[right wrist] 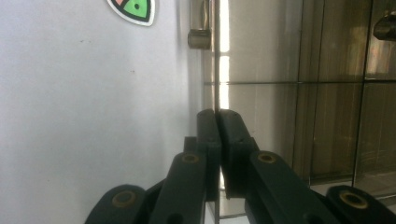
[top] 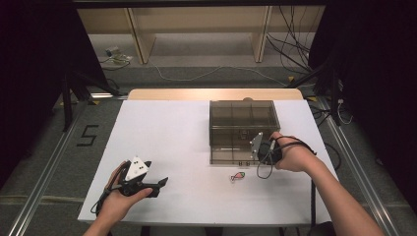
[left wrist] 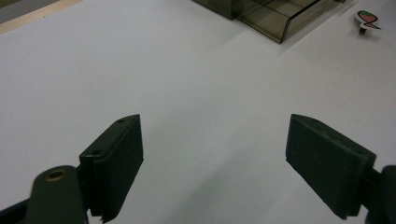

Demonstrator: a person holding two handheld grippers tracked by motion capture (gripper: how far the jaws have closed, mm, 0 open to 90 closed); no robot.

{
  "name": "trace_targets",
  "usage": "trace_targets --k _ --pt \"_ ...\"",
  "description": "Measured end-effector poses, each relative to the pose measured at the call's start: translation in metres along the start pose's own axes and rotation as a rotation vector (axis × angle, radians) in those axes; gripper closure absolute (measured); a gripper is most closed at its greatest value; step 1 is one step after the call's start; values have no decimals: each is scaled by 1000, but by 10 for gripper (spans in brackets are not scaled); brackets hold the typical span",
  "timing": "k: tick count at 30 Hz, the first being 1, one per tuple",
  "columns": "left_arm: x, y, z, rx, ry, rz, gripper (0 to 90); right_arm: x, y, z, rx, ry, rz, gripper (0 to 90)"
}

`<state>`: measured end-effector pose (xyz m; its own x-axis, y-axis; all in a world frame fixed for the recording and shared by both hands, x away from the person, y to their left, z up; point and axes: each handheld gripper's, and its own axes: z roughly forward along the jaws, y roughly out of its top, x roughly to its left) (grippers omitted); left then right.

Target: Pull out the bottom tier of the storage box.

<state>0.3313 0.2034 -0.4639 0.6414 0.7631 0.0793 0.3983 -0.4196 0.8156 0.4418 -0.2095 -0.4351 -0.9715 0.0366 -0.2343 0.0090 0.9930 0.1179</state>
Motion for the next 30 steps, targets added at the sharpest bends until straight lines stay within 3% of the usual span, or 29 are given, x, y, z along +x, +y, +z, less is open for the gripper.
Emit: trace_targets --k 9,13,19,23,27,30 --pt "0 0 0 -2 0 2 190 3 0 0 5 -2 1 848" --pt "0 0 -1 -2 0 2 190 6 -1 0 -3 -8 8 731" --pt "0 0 -1 0 0 4 190 8 -3 -3 -69 -68 50 569" --pt "0 0 -1 1 1 8 190 15 -2 -3 -120 -84 61 503" --pt "-1 0 -1 1 2 8 191 21 -1 -3 -176 -93 127 410" --pt "-1 0 -1 1 3 8 191 23 -1 -5 -213 -100 139 371"
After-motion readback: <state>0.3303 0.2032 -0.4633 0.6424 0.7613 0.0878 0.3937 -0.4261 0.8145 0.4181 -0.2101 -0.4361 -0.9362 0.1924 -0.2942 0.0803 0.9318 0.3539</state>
